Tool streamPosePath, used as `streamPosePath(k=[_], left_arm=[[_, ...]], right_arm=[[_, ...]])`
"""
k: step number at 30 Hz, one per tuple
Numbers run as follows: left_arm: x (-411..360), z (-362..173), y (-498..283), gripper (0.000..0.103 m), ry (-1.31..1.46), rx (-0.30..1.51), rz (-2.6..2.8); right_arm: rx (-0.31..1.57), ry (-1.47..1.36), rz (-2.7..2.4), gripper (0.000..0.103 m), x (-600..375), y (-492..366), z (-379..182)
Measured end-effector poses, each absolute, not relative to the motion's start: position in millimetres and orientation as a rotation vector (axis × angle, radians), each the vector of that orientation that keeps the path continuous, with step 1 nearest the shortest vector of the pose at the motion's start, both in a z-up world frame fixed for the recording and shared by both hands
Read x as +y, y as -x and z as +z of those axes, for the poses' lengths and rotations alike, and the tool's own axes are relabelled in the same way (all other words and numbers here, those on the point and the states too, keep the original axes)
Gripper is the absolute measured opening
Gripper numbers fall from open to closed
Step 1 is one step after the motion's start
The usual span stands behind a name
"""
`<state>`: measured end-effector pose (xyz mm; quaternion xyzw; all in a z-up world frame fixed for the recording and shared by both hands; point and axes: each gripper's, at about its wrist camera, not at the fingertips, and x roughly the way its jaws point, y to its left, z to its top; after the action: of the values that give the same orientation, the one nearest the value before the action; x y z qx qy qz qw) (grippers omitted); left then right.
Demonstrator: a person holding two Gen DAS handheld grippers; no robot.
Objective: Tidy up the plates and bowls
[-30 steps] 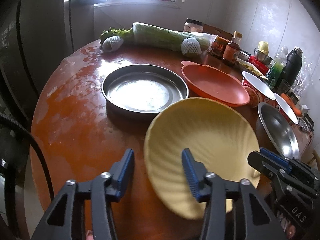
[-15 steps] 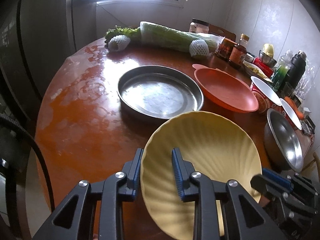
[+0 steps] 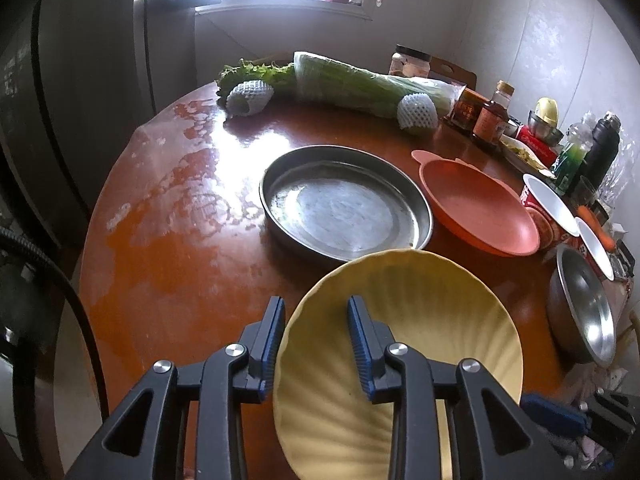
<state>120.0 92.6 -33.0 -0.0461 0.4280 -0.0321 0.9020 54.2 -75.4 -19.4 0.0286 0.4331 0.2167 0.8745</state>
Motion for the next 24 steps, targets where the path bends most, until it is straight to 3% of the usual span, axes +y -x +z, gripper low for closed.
streamPosePath(k=[20, 24], left_arm=[[104.3, -39.3, -118.7, 0.036, 0.154, 0.866, -0.108], [99.3, -39.0, -117.8, 0.036, 0.141, 0.864, -0.125]], right_arm=[[0.857, -0.054, 0.506, 0.024, -76.1, -51.0, -9.8], [0.869, -0.062, 0.437, 0.029, -89.4, -69.6, -13.3]])
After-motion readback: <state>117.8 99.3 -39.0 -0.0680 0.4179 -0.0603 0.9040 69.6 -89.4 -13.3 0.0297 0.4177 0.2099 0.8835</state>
